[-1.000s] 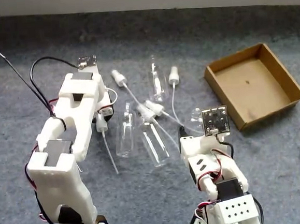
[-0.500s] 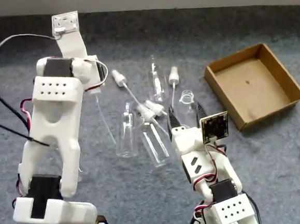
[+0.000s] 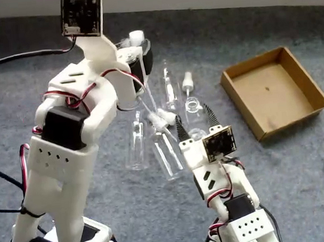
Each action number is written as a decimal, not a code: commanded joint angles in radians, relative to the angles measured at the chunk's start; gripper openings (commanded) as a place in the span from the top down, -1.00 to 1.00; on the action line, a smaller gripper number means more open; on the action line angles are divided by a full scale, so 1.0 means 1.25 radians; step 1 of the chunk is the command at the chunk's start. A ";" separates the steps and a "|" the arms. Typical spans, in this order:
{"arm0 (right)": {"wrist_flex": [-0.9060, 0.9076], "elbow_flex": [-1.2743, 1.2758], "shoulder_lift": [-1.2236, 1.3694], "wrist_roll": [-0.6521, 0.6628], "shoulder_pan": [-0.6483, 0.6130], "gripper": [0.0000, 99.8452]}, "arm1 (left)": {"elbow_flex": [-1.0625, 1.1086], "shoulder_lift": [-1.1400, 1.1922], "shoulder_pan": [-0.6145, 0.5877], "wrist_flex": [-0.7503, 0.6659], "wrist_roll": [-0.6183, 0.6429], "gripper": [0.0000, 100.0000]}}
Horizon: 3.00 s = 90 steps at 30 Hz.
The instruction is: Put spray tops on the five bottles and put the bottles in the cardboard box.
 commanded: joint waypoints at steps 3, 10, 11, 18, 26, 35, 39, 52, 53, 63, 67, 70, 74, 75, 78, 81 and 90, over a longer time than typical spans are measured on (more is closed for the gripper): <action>-0.023 0.095 -0.012 0.015 -0.046 0.69 | 0.105 -0.112 0.045 -0.180 -0.001 0.97; -0.015 0.098 -0.010 0.009 -0.046 0.69 | 0.298 -0.235 0.085 -0.452 -0.253 0.97; -0.015 0.098 -0.010 0.009 -0.045 0.69 | 0.317 -0.253 0.098 -0.486 -0.258 0.97; -0.015 0.098 -0.007 0.009 -0.042 0.69 | 0.333 -0.300 0.163 -0.486 -0.196 0.97; -0.014 0.098 -0.007 0.009 -0.042 0.69 | 0.342 -0.301 0.166 -0.423 -0.190 0.97; 0.010 0.098 -0.010 0.009 -0.042 0.69 | 0.354 -0.298 0.190 -0.423 -0.123 0.99; 0.023 0.098 -0.010 0.009 -0.042 0.69 | 0.374 -0.303 0.191 -0.422 -0.123 0.99; 0.021 0.098 -0.010 0.009 -0.042 0.69 | 0.457 -0.303 0.191 -0.448 -0.124 0.99; 0.021 0.098 -0.010 0.009 -0.042 0.69 | 0.468 -0.303 0.191 -0.450 -0.124 0.99; 0.024 0.098 -0.010 0.009 -0.042 0.69 | 0.446 -0.353 0.186 -0.492 -0.124 0.99; 0.024 0.098 -0.010 0.009 -0.042 0.69 | 0.444 -0.395 0.180 -0.497 -0.124 0.99; 0.024 0.098 -0.010 0.009 -0.042 0.69 | 0.446 -0.408 0.153 -0.514 -0.124 0.99; 0.024 0.098 -0.010 0.009 -0.042 0.69 | 0.476 -0.409 0.120 -0.573 -0.122 0.99; 0.024 0.098 -0.010 0.009 -0.042 0.69 | 0.489 -0.409 0.126 -0.578 -0.122 0.99; 0.024 0.098 -0.010 0.009 -0.042 0.69 | 0.526 -0.409 0.148 -0.578 -0.122 0.99; 0.024 0.098 -0.010 0.009 -0.042 0.69 | 0.554 -0.409 0.165 -0.589 -0.120 0.99; 0.024 0.098 -0.010 0.009 -0.042 0.69 | 0.679 -0.412 0.179 -0.664 -0.119 0.99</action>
